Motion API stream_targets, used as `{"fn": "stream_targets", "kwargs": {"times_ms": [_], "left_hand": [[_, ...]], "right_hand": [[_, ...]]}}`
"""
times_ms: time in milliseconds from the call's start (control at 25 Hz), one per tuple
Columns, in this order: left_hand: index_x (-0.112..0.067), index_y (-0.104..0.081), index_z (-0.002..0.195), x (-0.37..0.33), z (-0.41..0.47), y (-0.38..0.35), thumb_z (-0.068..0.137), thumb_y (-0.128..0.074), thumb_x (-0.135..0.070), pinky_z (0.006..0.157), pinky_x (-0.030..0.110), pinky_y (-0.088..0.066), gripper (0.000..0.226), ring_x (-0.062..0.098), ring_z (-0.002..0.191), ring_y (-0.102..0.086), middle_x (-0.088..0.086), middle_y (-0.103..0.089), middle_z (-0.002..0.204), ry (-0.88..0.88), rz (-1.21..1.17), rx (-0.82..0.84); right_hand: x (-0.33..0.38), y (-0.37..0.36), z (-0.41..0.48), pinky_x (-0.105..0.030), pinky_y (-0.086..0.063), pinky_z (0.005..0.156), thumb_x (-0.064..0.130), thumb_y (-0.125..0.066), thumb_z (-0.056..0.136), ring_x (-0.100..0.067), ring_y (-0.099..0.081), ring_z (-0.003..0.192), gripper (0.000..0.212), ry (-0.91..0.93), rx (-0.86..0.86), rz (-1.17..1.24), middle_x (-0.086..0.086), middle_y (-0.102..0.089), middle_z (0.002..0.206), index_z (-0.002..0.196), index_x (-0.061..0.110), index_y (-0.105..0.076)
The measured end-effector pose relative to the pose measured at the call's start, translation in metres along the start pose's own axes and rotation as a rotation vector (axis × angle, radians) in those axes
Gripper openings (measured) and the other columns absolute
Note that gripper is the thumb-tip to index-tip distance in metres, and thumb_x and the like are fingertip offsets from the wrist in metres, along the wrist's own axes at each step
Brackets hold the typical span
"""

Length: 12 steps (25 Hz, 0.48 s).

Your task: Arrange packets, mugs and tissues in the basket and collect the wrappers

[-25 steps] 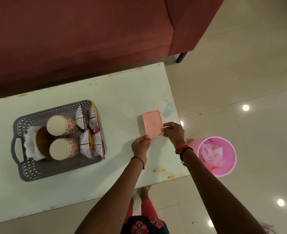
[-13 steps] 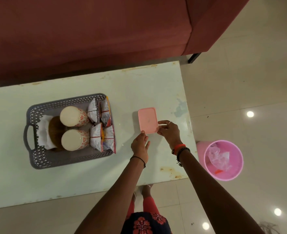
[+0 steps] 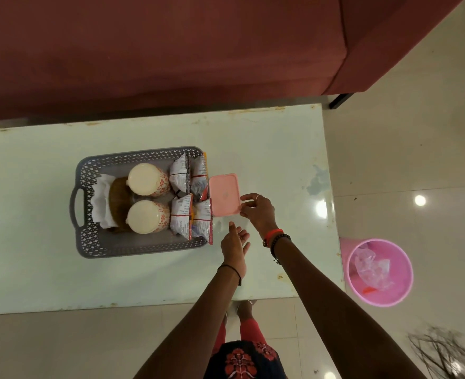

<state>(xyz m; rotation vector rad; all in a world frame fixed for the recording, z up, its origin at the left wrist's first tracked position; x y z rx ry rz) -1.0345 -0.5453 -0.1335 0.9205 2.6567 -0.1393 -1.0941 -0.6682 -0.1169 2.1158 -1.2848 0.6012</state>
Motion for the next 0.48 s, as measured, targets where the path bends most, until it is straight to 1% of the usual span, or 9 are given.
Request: {"fn": "stream_targets", "kwargs": {"times_ms": [80,200,240,280,320,360,400,440,480], "left_hand": [[-0.002,-0.053,0.123,0.0,0.0,0.003,0.099,-0.033,-0.038,0.103,0.037,-0.042,0.048,0.025,0.121,-0.055,0.015,-0.058,0.129,-0.008,0.05,0.006],[-0.001,-0.053,0.122,-0.002,-0.002,0.006,0.099,-0.033,-0.037,0.099,0.036,-0.043,0.047,0.025,0.118,-0.057,0.013,-0.06,0.123,-0.027,0.114,0.018],[0.0,-0.053,0.121,-0.004,-0.002,0.006,0.099,-0.033,-0.037,0.097,0.035,-0.044,0.047,0.025,0.115,-0.058,0.012,-0.06,0.12,-0.052,0.141,0.025],[0.0,-0.054,0.121,-0.005,-0.004,0.008,0.099,-0.033,-0.037,0.094,0.033,-0.045,0.048,0.023,0.111,-0.058,0.012,-0.06,0.116,-0.067,0.184,0.027],[0.001,-0.055,0.12,-0.009,-0.005,0.008,0.099,-0.033,-0.037,0.09,0.032,-0.046,0.048,0.022,0.107,-0.059,0.012,-0.061,0.113,-0.098,0.239,0.028],[0.001,-0.055,0.118,-0.012,-0.009,0.008,0.099,-0.033,-0.037,0.089,0.032,-0.046,0.048,0.022,0.104,-0.059,0.013,-0.062,0.112,-0.13,0.304,0.031],[0.0,-0.056,0.117,-0.013,-0.01,0.009,0.099,-0.033,-0.037,0.093,0.034,-0.047,0.047,0.023,0.105,-0.059,0.015,-0.063,0.113,-0.179,0.351,0.036],[0.0,-0.056,0.116,-0.016,-0.016,0.011,0.099,-0.033,-0.037,0.1,0.038,-0.045,0.046,0.025,0.108,-0.059,0.016,-0.064,0.115,-0.208,0.43,0.037],[-0.001,-0.056,0.115,-0.018,-0.021,0.016,0.099,-0.034,-0.037,0.103,0.04,-0.043,0.046,0.027,0.11,-0.059,0.016,-0.064,0.116,-0.237,0.481,0.021]], "right_hand": [[0.003,-0.003,0.0,-0.035,-0.057,0.088,-0.004,-0.058,0.084,-0.026,-0.068,0.08,0.025,0.006,-0.005,-0.021,-0.023,-0.071,0.099,0.108,0.0,-0.064],[0.004,-0.002,-0.004,-0.037,-0.054,0.093,0.001,-0.056,0.085,-0.026,-0.068,0.082,0.026,0.014,0.015,-0.073,-0.02,-0.072,0.099,0.11,0.004,-0.065],[0.004,0.0,-0.004,-0.035,-0.054,0.093,0.002,-0.055,0.086,-0.025,-0.067,0.083,0.027,0.024,0.011,-0.098,-0.019,-0.072,0.1,0.11,0.005,-0.064],[0.005,0.001,-0.006,-0.029,-0.053,0.092,0.004,-0.052,0.087,-0.024,-0.066,0.085,0.027,0.032,0.008,-0.133,-0.017,-0.071,0.104,0.112,0.006,-0.064],[0.007,0.004,-0.008,-0.021,-0.05,0.088,0.005,-0.051,0.089,-0.024,-0.065,0.09,0.027,0.048,-0.017,-0.162,-0.016,-0.07,0.108,0.113,0.005,-0.063],[0.009,0.005,-0.013,-0.016,-0.046,0.085,0.006,-0.05,0.091,-0.025,-0.064,0.097,0.027,0.058,-0.038,-0.197,-0.014,-0.068,0.113,0.114,0.005,-0.063],[0.007,0.005,-0.019,-0.017,-0.043,0.087,0.007,-0.05,0.092,-0.025,-0.062,0.107,0.027,0.102,-0.055,-0.231,-0.013,-0.066,0.118,0.117,0.004,-0.061],[0.005,0.004,-0.028,-0.021,-0.042,0.094,0.009,-0.049,0.094,-0.025,-0.058,0.115,0.029,0.111,-0.064,-0.272,-0.013,-0.063,0.123,0.12,0.004,-0.059],[0.004,0.005,-0.033,-0.025,-0.04,0.1,0.012,-0.049,0.095,-0.025,-0.053,0.122,0.032,0.127,-0.092,-0.323,-0.012,-0.059,0.129,0.125,0.004,-0.056]]}}
Point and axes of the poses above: each hand's wrist, its own z-axis towards the middle knuckle, its own y-axis out of the back of the hand, x = y × z, the point moved 9 cm from there along z, towards the middle knuckle
